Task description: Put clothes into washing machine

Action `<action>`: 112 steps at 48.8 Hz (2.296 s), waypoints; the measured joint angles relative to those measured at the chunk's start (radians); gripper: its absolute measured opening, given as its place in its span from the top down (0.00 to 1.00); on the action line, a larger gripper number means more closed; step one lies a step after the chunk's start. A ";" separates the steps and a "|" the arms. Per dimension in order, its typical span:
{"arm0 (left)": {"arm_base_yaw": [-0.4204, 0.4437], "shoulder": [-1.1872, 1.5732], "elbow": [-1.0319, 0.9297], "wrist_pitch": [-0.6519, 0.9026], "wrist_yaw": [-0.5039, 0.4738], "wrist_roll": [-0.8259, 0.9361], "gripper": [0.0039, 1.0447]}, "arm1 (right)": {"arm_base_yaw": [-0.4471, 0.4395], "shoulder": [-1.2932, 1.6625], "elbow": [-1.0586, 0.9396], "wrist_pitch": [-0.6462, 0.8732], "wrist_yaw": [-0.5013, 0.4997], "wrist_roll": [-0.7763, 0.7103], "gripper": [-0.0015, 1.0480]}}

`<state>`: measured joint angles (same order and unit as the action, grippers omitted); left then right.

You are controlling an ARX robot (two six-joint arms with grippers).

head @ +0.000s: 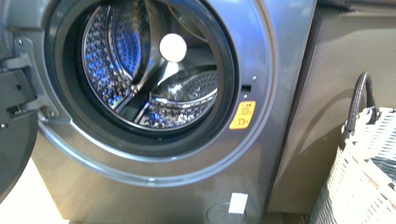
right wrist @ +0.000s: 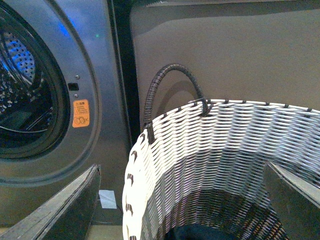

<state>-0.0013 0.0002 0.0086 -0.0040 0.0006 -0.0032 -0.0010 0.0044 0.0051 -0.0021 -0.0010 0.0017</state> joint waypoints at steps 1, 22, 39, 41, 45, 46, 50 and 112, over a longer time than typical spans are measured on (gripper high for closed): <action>0.000 0.000 0.000 0.000 0.000 0.000 0.06 | 0.000 0.000 0.000 0.000 0.000 0.000 0.07; 0.000 0.000 0.000 0.000 0.000 0.000 0.06 | -0.291 0.454 0.046 0.336 -0.496 0.104 0.07; 0.000 0.000 0.000 0.000 0.000 0.000 0.06 | -0.451 1.168 0.124 0.925 -0.457 0.003 0.07; 0.000 0.000 0.000 0.000 0.000 0.000 0.06 | -0.452 1.248 0.137 0.976 -0.441 -0.015 0.07; 0.000 0.000 0.000 0.000 0.000 0.000 0.06 | -0.452 1.394 0.161 1.056 -0.418 -0.068 0.07; 0.000 0.000 0.000 0.000 0.000 0.000 0.06 | -0.451 1.429 0.168 1.070 -0.411 -0.080 0.07; 0.000 0.000 0.000 0.000 0.000 0.000 0.06 | -0.447 1.557 0.203 1.113 -0.382 -0.116 0.07; 0.000 0.000 0.000 0.000 0.000 0.000 0.06 | -0.443 2.769 1.093 0.667 -0.236 -0.070 0.07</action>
<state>-0.0013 0.0002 0.0086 -0.0040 0.0002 -0.0032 -0.4442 2.7735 1.0985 0.6651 -0.2371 -0.0681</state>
